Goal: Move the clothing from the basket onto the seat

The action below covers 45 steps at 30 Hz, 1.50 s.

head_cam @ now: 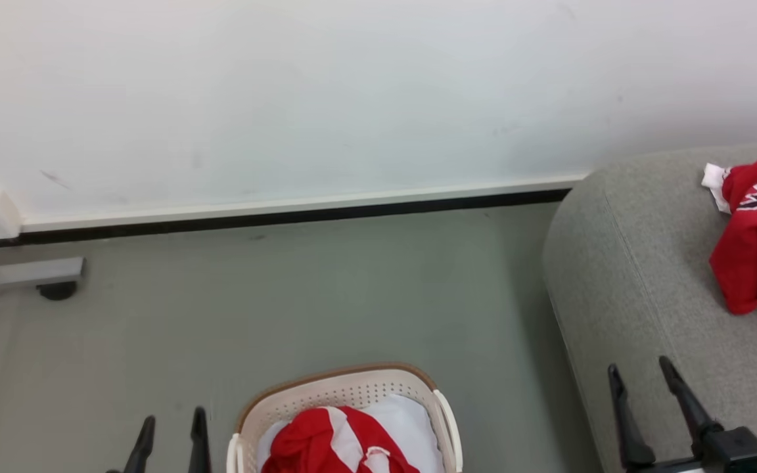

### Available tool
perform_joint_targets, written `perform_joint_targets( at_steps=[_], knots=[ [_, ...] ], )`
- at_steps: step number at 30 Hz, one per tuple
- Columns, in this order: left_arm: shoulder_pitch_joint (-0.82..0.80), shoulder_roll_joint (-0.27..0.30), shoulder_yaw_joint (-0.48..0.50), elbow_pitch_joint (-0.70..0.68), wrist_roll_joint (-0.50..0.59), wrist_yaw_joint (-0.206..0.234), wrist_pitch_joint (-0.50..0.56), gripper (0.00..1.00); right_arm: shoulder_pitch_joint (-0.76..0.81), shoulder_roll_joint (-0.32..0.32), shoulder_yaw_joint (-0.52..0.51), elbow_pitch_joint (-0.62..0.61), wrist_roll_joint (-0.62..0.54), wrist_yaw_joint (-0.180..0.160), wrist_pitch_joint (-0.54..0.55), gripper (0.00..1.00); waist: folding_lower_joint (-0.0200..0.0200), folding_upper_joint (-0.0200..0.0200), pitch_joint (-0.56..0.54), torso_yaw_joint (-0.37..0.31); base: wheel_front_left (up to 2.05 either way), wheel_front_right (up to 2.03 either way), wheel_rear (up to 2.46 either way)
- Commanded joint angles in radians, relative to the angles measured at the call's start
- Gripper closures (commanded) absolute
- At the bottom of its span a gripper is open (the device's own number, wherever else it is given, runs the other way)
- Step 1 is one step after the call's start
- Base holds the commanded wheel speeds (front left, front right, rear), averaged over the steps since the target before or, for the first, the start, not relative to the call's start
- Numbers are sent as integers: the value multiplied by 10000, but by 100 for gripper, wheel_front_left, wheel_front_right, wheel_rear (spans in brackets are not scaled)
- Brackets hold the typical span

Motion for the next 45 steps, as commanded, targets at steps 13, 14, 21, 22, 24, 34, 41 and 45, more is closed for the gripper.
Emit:
perform_joint_targets(
  at_steps=[13,14,21,22,24,34,41,45],
  knots=[
    [-63,-194,157,141,486,-518,-5,0,-308,-23,379,220,237,-25,5,0,3,0,240,96,0,0,0],
    [-215,-191,45,271,593,-560,-5,0,-383,-21,402,219,237,-25,5,0,3,0,392,57,0,0,0],
    [-2101,-93,-1090,2076,1449,-760,141,0,-1222,-21,591,65,380,-25,5,0,3,0,1850,-321,0,0,0],
    [-2438,-20,-1282,2448,1632,-816,326,0,-1349,-22,587,11,451,-25,5,0,3,0,2086,-382,0,0,0],
    [-3057,53,-1623,3139,1927,-887,742,0,-1613,-18,649,-115,579,-25,7,0,3,0,2613,-541,0,0,0],
    [-5544,276,-3222,6084,2601,-1214,2455,0,-2530,-14,779,-733,1148,-25,5,0,3,0,4578,-1065,0,0,0],
    [-6783,699,-4981,7575,2861,-1263,2921,0,-3108,-17,1187,-1328,1678,-25,5,0,3,0,5825,-1559,0,0,0],
    [-7312,911,-5820,8247,2326,-1247,3099,0,-3276,-13,1341,-1613,1948,-25,5,0,3,0,6400,-1779,0,0,0]
  ],
)
